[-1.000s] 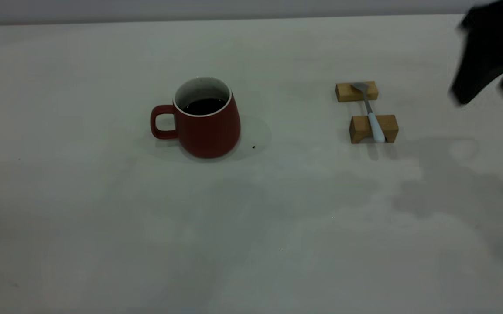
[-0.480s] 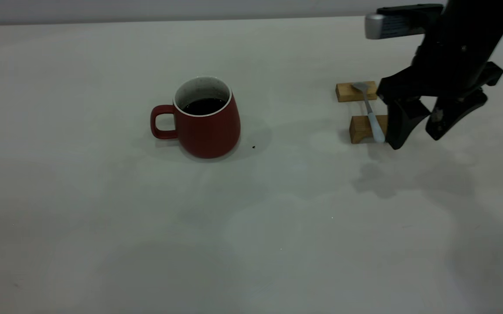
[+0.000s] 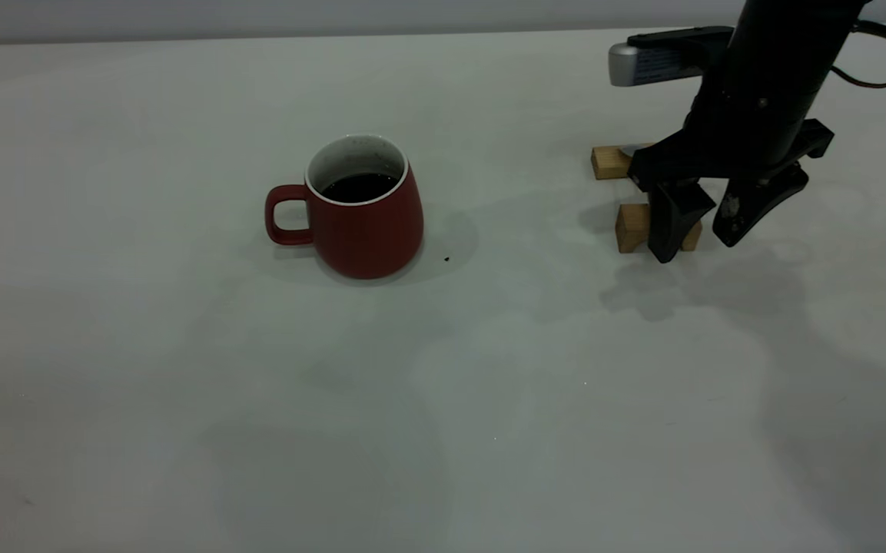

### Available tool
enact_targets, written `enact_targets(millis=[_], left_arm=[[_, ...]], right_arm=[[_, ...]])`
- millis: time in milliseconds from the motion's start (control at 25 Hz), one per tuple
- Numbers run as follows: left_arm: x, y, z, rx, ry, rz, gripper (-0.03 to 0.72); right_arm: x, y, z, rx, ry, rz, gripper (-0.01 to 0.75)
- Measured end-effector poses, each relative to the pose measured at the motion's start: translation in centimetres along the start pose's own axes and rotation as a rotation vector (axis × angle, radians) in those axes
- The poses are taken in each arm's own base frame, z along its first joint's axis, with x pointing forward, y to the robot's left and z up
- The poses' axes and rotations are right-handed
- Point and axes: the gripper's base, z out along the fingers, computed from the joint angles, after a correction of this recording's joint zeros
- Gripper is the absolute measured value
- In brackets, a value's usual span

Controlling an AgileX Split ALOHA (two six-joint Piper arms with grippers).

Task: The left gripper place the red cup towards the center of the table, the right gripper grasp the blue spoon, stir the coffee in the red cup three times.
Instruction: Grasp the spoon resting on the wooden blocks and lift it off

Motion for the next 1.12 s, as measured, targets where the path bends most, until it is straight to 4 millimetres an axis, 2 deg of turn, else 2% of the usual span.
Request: enact_targets(millis=[280, 680, 1120], left_arm=[[0.0, 0.0, 0.0, -0.001, 0.0, 0.0, 0.424], [0.0, 0.0, 0.0, -0.001, 0.0, 0.0, 0.424], [0.0, 0.0, 0.0, -0.001, 0.0, 0.0, 0.424]], right_arm=[[-0.4, -0.2, 0.3, 0.018, -0.025, -0.023, 0.621], [-0.2, -0.6, 2.5, 0.035, -0.038, -0.021, 0.608], [-0.6, -0.9, 2.8, 0.059, -0.084, -0.035, 0.566]])
